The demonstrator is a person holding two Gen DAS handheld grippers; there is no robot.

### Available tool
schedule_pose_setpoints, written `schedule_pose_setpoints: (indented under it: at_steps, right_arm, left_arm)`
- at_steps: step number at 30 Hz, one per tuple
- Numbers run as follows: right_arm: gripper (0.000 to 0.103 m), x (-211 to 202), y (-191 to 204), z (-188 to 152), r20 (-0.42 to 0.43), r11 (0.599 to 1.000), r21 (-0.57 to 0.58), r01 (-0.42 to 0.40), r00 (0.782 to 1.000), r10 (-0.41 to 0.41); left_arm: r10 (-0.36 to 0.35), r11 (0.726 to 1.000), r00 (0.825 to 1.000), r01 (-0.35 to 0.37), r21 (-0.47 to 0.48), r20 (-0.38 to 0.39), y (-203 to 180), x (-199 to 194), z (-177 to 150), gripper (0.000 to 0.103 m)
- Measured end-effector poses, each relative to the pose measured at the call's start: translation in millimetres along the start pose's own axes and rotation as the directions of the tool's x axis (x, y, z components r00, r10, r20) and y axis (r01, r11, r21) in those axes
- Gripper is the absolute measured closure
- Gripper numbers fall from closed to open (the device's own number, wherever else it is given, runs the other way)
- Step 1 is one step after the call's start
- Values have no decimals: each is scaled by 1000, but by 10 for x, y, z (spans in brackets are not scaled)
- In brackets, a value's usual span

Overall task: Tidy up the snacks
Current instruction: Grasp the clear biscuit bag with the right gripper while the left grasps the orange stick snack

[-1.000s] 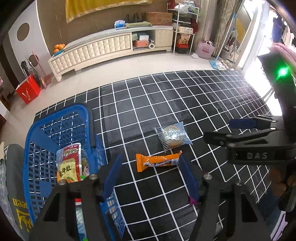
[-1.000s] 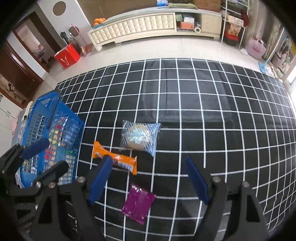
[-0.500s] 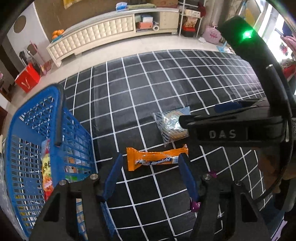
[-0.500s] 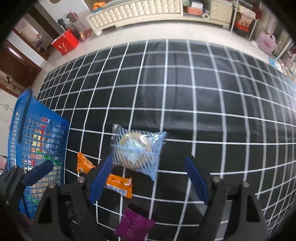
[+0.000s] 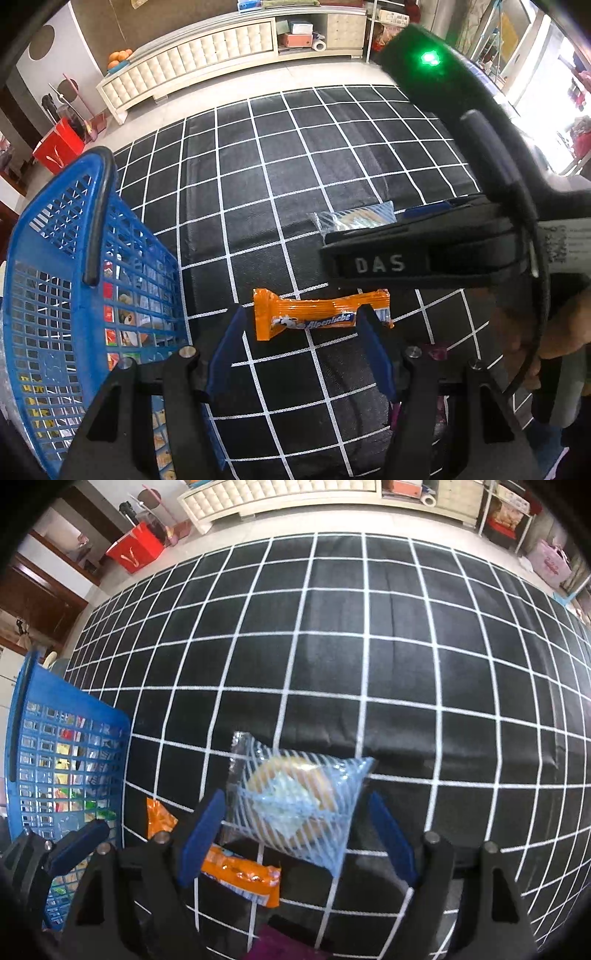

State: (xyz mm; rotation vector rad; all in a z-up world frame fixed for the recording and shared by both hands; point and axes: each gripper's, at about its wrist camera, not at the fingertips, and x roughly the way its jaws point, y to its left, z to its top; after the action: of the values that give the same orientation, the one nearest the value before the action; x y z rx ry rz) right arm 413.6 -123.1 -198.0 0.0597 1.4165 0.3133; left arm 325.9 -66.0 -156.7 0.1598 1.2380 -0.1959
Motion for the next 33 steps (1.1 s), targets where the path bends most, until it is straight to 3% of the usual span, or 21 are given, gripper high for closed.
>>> schedule_pose_setpoints:
  at_steps: [3,7,10,18,22,33]
  right_arm:
    - [20,50,29,4,0,1000,-22,-23,1000,23]
    - [41,41,45,-80,40,998,-57,-4,999,6]
    - [48,-21,25,-174,64,997,-74,-13,998,18]
    - [51,-266,-253,-558,111,1000,-27,-9,994,12]
    - [51,-504,-483,-704,143,1000,1,-16,990,16]
    - [51,-867,-799,-1022,206,996,35,-80,976,71]
  left_arm:
    - [2,1000,1000,-2,2,-4,-9,16,-17,42]
    - [-19,1000,1000,19,-9,-12,17,47,-34,42]
    - [-34,999,999,34,-21,-16,35,62,-60,42]
    - [-60,995,998,58,-76,-21,35,-15,-142,42]
    - [-117,977,993,109,-183,-33,65,15,-124,42]
    - [-119,927,991,86,-366,-69,-70,206,-70,42]
